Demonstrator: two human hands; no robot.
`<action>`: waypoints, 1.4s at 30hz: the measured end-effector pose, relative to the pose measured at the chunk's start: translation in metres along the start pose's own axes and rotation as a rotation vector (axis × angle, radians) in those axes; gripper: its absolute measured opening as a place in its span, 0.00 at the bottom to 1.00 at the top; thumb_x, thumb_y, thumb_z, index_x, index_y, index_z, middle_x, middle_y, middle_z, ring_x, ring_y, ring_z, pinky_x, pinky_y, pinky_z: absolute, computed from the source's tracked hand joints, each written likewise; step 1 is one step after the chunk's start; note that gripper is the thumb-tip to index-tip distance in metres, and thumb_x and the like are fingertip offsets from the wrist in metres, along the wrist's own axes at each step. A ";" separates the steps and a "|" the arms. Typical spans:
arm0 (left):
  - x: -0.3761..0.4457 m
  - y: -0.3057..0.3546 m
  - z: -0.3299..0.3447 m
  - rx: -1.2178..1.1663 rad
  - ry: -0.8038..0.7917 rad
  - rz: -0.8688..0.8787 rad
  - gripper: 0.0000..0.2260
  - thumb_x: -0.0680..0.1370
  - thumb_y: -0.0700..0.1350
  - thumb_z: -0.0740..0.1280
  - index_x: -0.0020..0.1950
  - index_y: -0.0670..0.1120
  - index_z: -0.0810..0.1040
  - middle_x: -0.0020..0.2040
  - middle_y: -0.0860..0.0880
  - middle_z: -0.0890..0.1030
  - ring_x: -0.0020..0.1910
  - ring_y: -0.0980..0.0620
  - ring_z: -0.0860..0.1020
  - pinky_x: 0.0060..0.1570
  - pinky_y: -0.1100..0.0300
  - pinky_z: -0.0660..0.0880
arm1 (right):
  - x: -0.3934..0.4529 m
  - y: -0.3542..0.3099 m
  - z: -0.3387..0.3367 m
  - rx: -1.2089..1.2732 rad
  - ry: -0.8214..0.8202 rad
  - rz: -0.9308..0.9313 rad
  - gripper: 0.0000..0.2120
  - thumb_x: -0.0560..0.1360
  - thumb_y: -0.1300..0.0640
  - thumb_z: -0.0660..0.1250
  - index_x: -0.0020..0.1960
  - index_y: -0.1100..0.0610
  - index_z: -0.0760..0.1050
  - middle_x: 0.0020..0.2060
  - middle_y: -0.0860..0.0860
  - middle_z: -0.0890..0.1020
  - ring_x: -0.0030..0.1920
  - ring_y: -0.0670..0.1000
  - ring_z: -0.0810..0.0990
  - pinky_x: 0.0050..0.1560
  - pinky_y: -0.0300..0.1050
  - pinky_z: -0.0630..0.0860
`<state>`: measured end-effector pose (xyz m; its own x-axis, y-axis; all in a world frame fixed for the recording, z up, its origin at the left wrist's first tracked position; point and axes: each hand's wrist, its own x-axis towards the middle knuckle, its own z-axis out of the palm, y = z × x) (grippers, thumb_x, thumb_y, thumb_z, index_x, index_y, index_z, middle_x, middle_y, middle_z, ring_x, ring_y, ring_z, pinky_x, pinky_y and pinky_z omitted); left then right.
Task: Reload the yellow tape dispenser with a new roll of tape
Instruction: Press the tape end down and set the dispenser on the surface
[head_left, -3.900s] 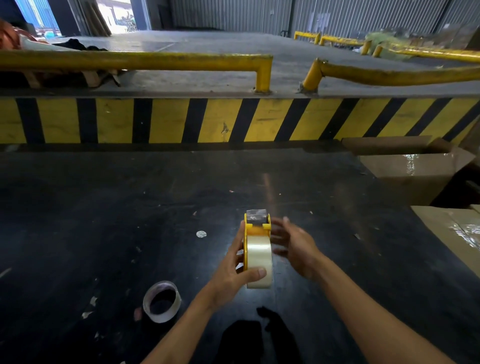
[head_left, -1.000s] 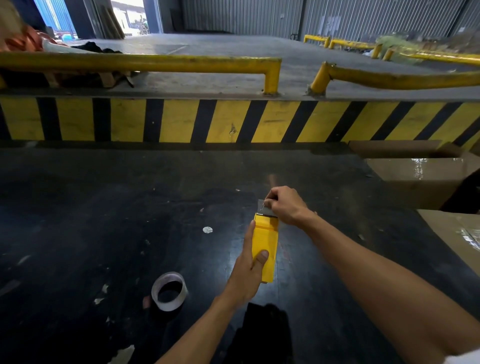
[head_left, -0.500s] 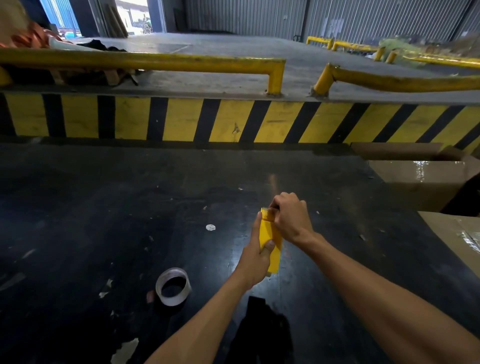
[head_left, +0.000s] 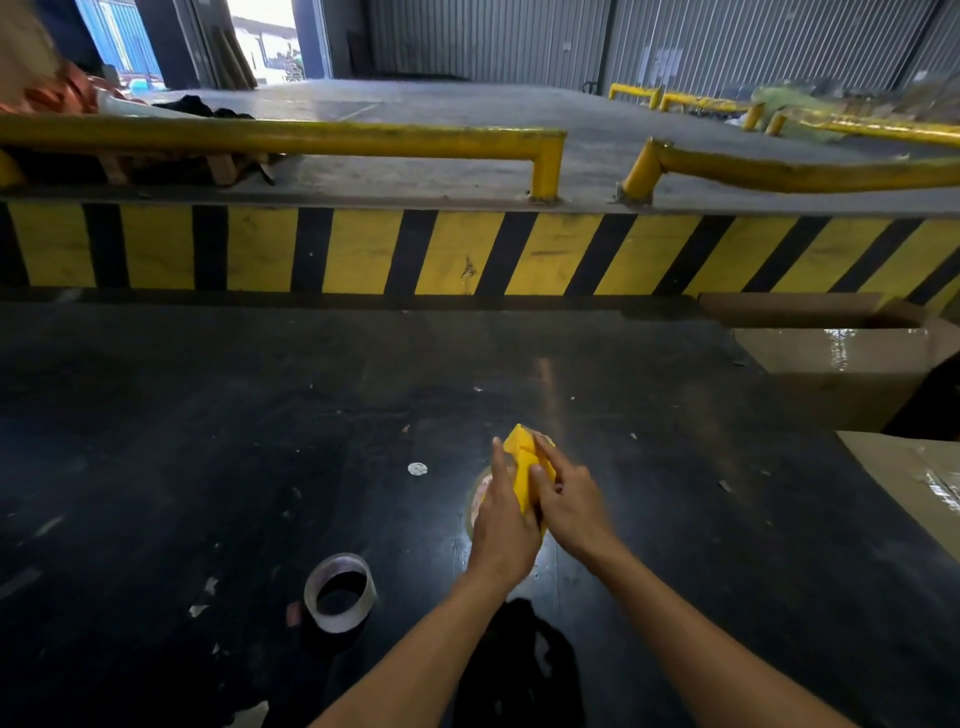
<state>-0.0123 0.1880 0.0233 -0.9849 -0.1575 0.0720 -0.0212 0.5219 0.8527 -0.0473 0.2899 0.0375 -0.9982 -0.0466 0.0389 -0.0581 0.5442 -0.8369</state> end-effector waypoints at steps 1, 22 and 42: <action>0.001 -0.002 0.000 0.037 -0.003 -0.008 0.41 0.80 0.43 0.66 0.83 0.49 0.40 0.67 0.47 0.78 0.65 0.47 0.76 0.55 0.61 0.69 | -0.003 -0.001 0.001 0.134 -0.034 0.052 0.23 0.80 0.48 0.61 0.74 0.40 0.66 0.57 0.50 0.80 0.54 0.48 0.79 0.57 0.45 0.76; -0.011 -0.070 -0.027 0.307 -0.282 -0.093 0.32 0.82 0.49 0.63 0.83 0.51 0.52 0.76 0.42 0.68 0.75 0.42 0.67 0.73 0.50 0.64 | -0.004 0.066 0.009 0.571 -0.305 0.445 0.27 0.74 0.61 0.71 0.66 0.37 0.74 0.38 0.55 0.83 0.30 0.49 0.79 0.32 0.41 0.77; 0.006 -0.118 0.000 0.197 -0.248 -0.449 0.24 0.79 0.40 0.65 0.76 0.50 0.73 0.71 0.47 0.79 0.72 0.44 0.74 0.69 0.51 0.73 | 0.017 0.087 0.056 0.268 -0.402 0.418 0.29 0.77 0.59 0.69 0.75 0.46 0.66 0.39 0.49 0.83 0.38 0.47 0.84 0.40 0.41 0.82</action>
<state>-0.0160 0.1250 -0.0766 -0.8823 -0.2111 -0.4207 -0.4568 0.6000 0.6568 -0.0684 0.2892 -0.0648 -0.8481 -0.2143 -0.4846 0.3931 0.3587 -0.8466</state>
